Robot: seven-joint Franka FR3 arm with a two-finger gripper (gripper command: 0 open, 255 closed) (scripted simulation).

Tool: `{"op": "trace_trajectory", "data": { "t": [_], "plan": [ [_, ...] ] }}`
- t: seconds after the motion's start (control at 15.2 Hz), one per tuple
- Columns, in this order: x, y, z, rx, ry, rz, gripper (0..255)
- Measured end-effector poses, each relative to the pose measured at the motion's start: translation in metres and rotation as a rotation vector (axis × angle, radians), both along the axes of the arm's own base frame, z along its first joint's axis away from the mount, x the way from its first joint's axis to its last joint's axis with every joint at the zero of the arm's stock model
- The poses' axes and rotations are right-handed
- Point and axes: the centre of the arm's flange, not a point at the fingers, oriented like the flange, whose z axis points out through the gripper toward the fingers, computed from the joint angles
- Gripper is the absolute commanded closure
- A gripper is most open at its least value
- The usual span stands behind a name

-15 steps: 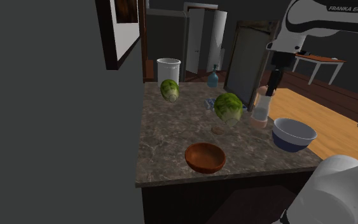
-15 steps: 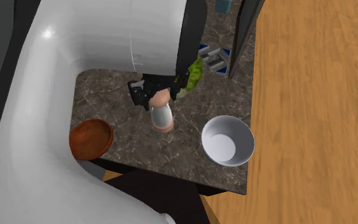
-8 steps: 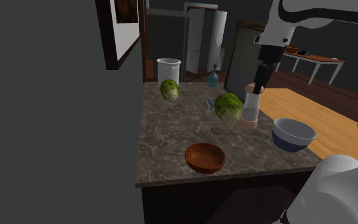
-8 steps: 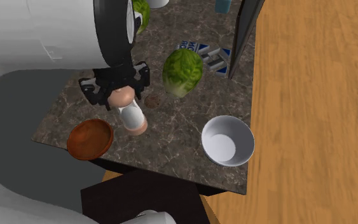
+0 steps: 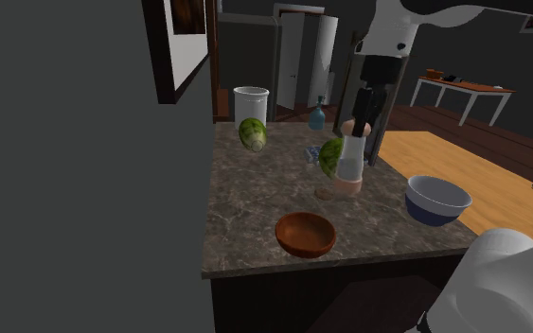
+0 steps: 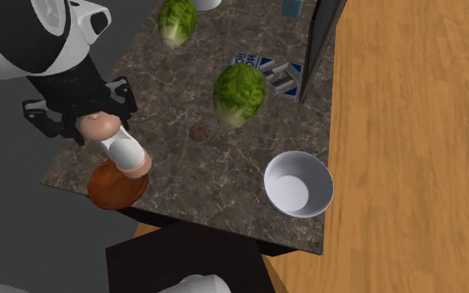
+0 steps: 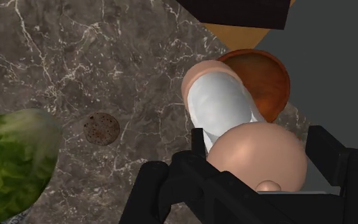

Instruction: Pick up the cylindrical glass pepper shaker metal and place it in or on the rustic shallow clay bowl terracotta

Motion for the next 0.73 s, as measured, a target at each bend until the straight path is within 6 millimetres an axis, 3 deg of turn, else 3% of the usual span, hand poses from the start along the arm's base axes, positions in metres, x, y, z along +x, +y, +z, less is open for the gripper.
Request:
{"op": "trace_trajectory", "data": {
  "t": [0.46, 0.73],
  "plan": [
    [0.020, 0.088, 0.020, 0.000, 0.000, 0.000, 255],
    [0.023, 0.098, 0.005, 0.000, 0.000, -0.001, 255]
  ]
}}
